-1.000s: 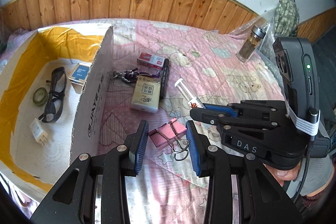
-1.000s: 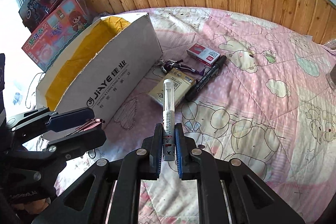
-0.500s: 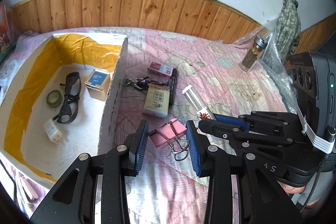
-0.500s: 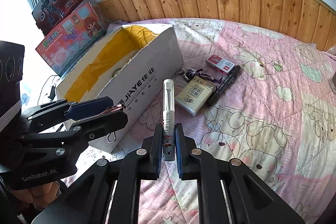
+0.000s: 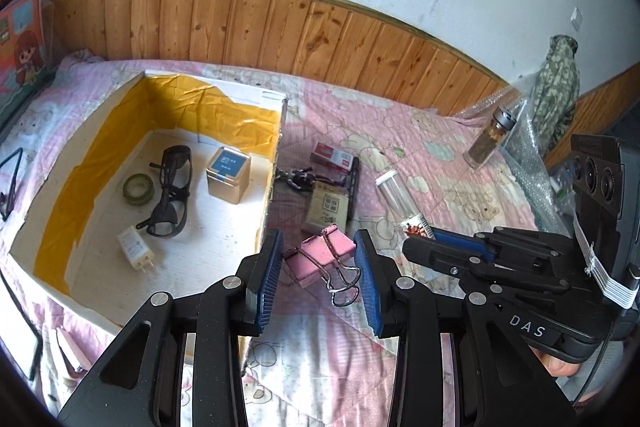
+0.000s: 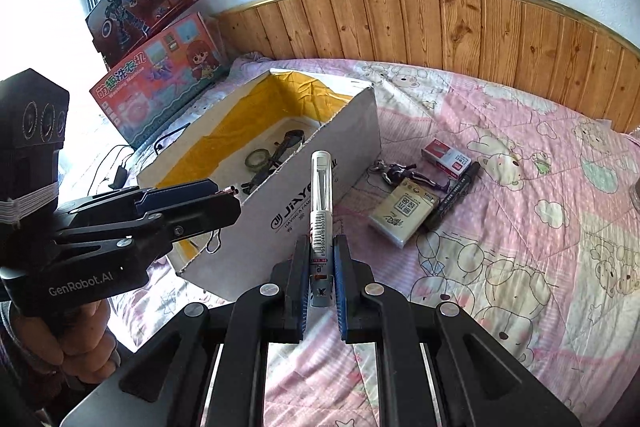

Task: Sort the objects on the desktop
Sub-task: 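Carry the binder clip and vial with both tools over the cardboard box, then open both tools to drop the binder clip and vial into the box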

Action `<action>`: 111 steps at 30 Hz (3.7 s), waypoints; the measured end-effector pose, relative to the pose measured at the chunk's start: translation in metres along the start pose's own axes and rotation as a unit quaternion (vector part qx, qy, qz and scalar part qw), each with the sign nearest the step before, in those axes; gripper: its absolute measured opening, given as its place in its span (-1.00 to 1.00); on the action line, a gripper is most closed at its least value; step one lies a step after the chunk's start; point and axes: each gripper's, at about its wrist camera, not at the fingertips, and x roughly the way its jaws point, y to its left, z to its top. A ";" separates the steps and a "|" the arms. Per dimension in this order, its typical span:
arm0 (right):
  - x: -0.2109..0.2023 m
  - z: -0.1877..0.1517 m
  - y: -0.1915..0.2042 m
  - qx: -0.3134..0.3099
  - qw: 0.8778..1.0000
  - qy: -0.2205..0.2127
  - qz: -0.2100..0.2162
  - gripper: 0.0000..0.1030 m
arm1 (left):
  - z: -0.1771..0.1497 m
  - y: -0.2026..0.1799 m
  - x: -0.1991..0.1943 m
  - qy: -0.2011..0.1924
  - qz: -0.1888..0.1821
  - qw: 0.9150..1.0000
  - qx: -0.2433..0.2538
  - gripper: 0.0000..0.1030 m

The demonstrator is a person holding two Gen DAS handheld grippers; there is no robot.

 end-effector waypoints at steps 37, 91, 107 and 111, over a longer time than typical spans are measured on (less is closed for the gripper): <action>0.031 0.037 0.077 -0.086 0.996 -0.017 0.003 -0.76 | 0.004 0.089 -0.003 0.026 0.039 0.993 -0.113 -0.28; 0.172 0.093 0.093 -0.204 0.948 0.239 -0.039 -0.76 | 0.008 0.100 0.063 0.173 0.064 0.980 -0.071 -0.26; 0.178 0.088 0.090 -0.217 0.941 0.255 -0.052 -0.74 | 0.005 0.112 0.069 0.197 0.059 0.973 -0.103 -0.11; 0.178 0.088 0.090 -0.217 0.941 0.255 -0.052 -0.74 | 0.005 0.113 0.068 0.195 0.061 0.973 -0.104 -0.10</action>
